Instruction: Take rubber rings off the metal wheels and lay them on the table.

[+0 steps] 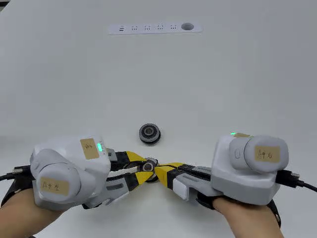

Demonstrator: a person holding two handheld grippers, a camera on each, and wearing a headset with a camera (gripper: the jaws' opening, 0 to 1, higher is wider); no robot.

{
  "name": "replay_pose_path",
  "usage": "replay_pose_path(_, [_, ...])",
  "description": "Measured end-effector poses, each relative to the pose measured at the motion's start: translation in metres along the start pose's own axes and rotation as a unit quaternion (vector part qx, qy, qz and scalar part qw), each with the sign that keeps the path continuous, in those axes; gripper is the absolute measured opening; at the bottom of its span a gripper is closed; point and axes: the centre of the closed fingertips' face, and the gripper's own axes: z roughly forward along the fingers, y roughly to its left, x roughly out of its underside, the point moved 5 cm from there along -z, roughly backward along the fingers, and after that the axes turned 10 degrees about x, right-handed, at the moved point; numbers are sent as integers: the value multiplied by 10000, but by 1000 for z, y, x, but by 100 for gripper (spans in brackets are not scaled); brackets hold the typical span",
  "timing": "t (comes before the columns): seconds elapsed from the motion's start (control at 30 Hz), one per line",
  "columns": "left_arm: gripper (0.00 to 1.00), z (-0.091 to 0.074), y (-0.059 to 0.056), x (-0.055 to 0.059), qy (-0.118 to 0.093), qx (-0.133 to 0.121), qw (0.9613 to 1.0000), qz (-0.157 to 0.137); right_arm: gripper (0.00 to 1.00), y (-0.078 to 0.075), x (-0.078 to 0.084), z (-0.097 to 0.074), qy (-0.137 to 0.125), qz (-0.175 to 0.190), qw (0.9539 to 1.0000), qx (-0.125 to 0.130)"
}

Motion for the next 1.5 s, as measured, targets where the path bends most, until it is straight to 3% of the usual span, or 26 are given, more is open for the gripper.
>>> replay_pose_path(0.47, [13, 0, 1, -1, 4, 21, 10000, 17, 1, 5, -2, 2, -1, -572, 9984, 41])
replay_pose_path(1.1, [13, -1, 0, -1, 15, 3, 10000, 50, 1, 8, -5, -2, -94, -645, 9979, -37])
replay_pose_path(1.27, [13, -1, 0, -1, 19, -10, 10000, 56, 1, 17, -7, -5, -166, -662, 9975, -203])
replay_pose_path(1.5, [13, -1, 0, -1, 56, -24, 9999, 97, 1, 15, -8, -5, -160, -658, 9976, -146])
